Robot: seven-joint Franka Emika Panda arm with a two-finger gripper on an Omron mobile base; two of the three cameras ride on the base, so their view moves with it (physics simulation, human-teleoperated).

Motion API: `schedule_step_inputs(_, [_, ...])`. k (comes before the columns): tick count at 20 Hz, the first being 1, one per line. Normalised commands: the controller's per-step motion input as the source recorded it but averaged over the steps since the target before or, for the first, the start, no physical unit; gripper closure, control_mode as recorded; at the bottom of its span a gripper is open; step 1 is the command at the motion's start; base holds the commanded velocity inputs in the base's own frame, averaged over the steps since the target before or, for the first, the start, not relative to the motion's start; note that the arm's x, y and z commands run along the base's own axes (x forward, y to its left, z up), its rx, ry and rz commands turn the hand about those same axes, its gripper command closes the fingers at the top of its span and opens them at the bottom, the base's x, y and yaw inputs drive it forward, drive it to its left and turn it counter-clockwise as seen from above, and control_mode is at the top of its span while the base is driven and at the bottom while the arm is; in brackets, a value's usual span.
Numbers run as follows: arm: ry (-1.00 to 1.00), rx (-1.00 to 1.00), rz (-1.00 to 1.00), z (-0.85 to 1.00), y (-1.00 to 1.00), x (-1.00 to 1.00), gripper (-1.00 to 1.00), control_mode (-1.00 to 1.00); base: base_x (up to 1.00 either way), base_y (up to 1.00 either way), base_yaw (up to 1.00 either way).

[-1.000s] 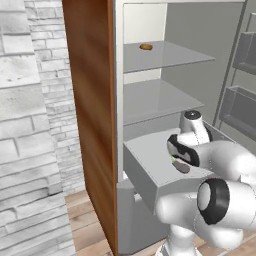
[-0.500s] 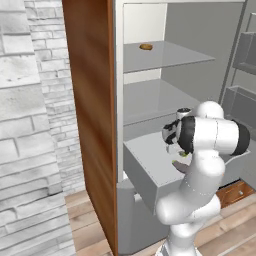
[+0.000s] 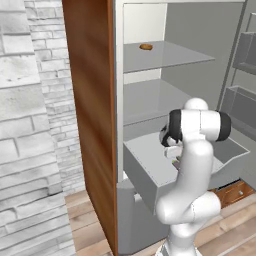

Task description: Place the eggplant and lemon wedge inside the fridge drawer. Close the drawer after placing the vegetables.

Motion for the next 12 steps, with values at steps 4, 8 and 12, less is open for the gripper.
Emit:
schedule_step_inputs(4, [0.00, 0.01, 0.00, -0.52, 0.00, 0.00, 1.00, -1.00, 0.00, 0.00, 0.00])
schedule_step_inputs(8, [0.00, 0.01, 0.00, -0.45, -0.06, 0.00, -1.00, -1.00, 0.00, 0.00, 0.00])
schedule_step_inputs(12, [-0.05, 0.02, 0.00, -0.05, -0.04, 0.00, -1.00, -1.00, 0.00, 0.00, 0.00])
